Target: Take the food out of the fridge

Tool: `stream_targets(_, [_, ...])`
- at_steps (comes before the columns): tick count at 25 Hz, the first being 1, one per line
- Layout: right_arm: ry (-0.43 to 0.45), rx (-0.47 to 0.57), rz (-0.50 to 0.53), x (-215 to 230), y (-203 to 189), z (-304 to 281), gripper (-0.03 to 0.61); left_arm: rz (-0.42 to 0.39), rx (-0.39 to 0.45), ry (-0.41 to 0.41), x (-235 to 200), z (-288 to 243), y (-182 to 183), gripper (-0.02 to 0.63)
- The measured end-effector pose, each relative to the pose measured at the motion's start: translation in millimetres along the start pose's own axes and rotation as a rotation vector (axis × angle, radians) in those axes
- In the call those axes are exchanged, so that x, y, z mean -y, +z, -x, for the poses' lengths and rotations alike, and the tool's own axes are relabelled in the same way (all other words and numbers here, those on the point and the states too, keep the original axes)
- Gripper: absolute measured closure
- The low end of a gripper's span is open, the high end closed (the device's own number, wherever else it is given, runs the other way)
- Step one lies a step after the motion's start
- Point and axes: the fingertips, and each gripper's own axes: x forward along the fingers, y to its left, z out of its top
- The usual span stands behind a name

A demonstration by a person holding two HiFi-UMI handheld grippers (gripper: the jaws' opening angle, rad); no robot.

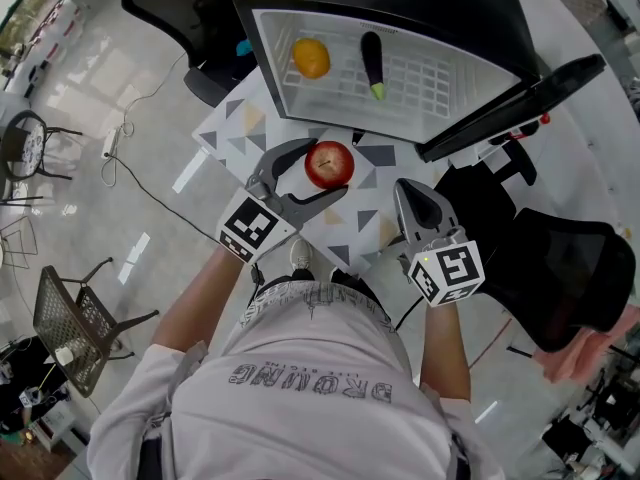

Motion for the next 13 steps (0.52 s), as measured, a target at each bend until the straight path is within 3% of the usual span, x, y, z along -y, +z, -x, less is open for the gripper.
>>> stream_targets(13, [0.015,-0.003,0.016,7.4,1.7,-2.5,0.58,-0.006,0.001,-0.002,-0.4,-10.5,5.5,0.258])
